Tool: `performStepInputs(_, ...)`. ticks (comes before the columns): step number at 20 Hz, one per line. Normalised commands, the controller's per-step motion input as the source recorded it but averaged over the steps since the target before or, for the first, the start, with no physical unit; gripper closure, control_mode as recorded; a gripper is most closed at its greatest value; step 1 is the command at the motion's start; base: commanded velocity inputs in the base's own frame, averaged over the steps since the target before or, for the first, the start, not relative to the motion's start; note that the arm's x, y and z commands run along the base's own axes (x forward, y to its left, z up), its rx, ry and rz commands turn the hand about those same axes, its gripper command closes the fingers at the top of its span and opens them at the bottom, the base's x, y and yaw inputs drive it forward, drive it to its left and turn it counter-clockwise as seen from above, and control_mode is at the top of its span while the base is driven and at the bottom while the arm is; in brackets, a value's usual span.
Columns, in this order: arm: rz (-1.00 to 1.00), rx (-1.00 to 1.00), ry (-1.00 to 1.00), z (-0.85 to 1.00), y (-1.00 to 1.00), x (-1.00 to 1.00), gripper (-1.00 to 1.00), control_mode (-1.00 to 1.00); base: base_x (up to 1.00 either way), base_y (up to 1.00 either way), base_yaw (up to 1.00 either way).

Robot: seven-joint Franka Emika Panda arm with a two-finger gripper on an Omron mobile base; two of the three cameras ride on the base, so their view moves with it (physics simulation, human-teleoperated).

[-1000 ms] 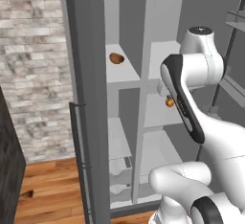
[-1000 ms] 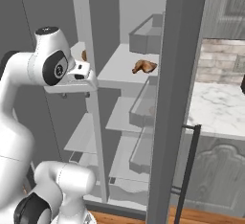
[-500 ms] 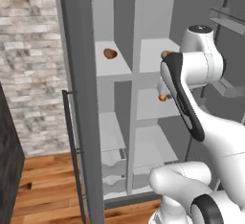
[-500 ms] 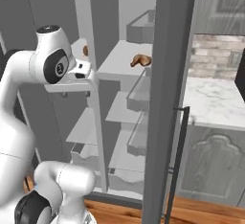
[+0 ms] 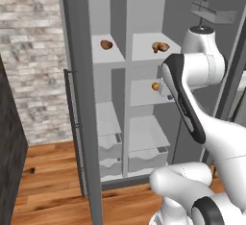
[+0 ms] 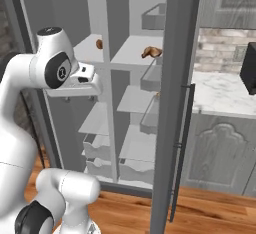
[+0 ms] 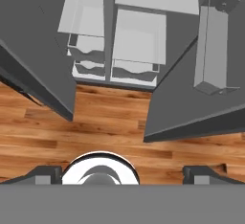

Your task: Pick up the frozen chicken drumstick from the freezer, place it on any shelf in the fridge, and close the fridge and freezer doors when done.

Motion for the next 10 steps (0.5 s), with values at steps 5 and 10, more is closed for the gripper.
performStepInputs(5, 0.0, 0.0, 0.0, 0.0, 0.0, 0.0, -1.0, 1.0, -0.36, 0.0, 0.0)
performStepInputs(10, 0.0, 0.0, 0.0, 0.0, 0.0, 0.0, -1.0, 1.0, -0.24, 0.0, 0.0)
